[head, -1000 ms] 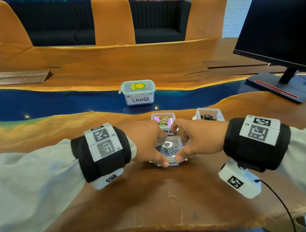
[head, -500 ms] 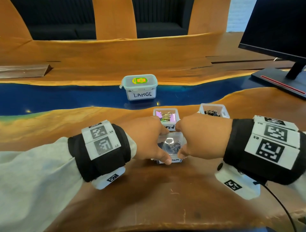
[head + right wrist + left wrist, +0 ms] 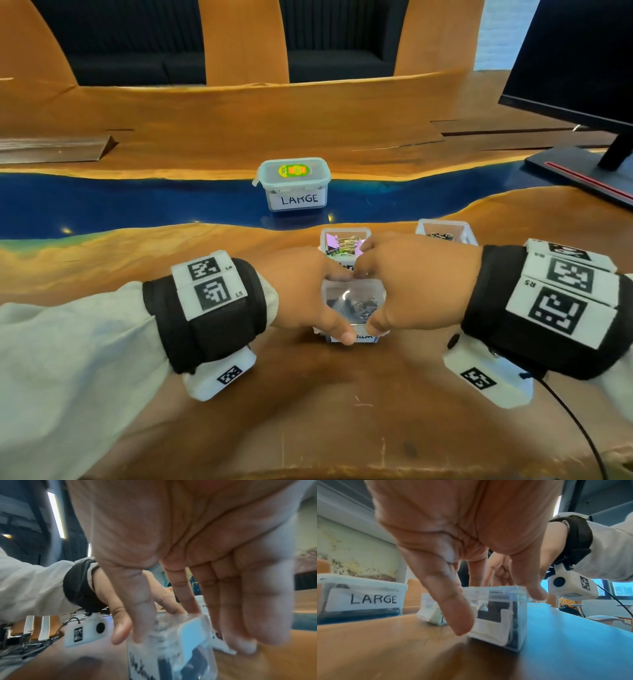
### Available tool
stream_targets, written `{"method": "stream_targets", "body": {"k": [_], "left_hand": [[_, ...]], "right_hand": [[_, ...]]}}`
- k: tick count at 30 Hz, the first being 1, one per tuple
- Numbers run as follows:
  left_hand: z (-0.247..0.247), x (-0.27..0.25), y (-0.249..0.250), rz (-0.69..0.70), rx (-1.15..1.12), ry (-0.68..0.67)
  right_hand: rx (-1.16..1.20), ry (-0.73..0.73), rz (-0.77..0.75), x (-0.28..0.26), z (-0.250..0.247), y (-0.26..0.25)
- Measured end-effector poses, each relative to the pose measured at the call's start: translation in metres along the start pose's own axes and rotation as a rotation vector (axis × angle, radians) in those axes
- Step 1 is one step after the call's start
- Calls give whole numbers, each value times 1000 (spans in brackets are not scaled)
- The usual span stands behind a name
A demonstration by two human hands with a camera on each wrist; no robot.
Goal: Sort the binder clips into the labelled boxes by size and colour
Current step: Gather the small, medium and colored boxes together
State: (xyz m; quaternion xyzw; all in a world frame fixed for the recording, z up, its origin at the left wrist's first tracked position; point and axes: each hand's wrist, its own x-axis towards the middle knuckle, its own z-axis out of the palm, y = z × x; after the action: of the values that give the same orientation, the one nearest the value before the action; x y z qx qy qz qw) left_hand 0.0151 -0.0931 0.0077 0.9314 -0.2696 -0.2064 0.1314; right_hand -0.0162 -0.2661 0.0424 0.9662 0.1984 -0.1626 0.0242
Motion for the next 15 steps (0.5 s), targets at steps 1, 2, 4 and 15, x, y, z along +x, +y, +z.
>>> {"method": "stream_targets", "body": {"k": [1, 2, 4, 15], "left_hand": [[-1, -1, -1, -5, -31, -17], [-2, -1, -1, -15, -52, -32], [-4, -1, -1, -33, -70, -42], [0, -1, 4, -152, -73, -54]], "right_hand": [[11, -12, -5, 2, -1, -1], [19, -26, -6, 4, -2, -2], [21, -32, -5, 6, -1, -3], [-19, -30, -39, 11, 7, -1]]}}
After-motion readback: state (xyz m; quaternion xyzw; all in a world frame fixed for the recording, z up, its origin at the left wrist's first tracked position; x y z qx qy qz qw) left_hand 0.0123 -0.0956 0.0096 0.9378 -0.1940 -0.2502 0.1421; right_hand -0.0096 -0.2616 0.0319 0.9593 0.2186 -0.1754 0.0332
